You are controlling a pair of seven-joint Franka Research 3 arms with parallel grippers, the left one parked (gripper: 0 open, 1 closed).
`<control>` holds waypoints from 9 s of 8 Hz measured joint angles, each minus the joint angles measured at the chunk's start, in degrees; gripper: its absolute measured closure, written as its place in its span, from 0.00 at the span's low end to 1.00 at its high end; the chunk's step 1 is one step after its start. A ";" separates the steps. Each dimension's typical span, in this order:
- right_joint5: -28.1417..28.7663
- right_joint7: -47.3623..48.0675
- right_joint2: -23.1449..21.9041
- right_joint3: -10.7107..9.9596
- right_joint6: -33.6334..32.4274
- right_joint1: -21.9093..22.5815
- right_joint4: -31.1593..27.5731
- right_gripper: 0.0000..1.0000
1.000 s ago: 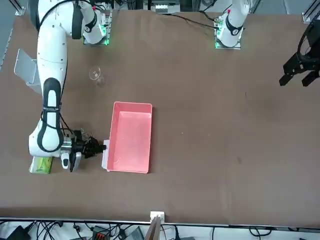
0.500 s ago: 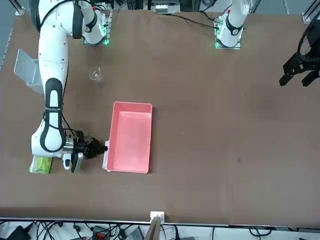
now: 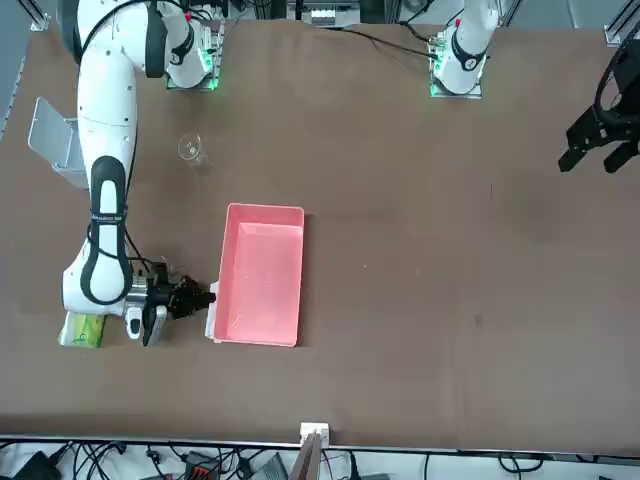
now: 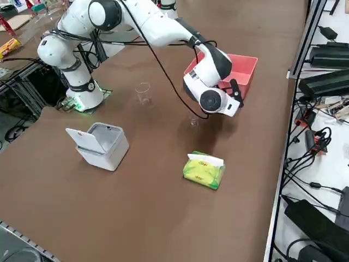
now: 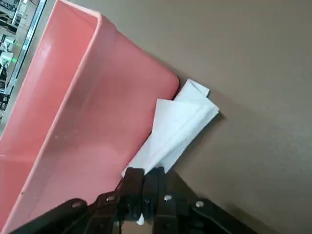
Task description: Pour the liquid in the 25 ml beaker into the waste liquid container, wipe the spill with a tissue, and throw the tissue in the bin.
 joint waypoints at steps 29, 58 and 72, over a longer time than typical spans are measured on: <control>-0.07 0.05 1.36 2.48 5.94 0.61 3.14 0.97; -24.22 2.27 -14.28 -39.52 -23.27 10.62 6.07 0.98; -72.58 37.26 -34.85 26.68 -13.13 -20.73 9.02 0.97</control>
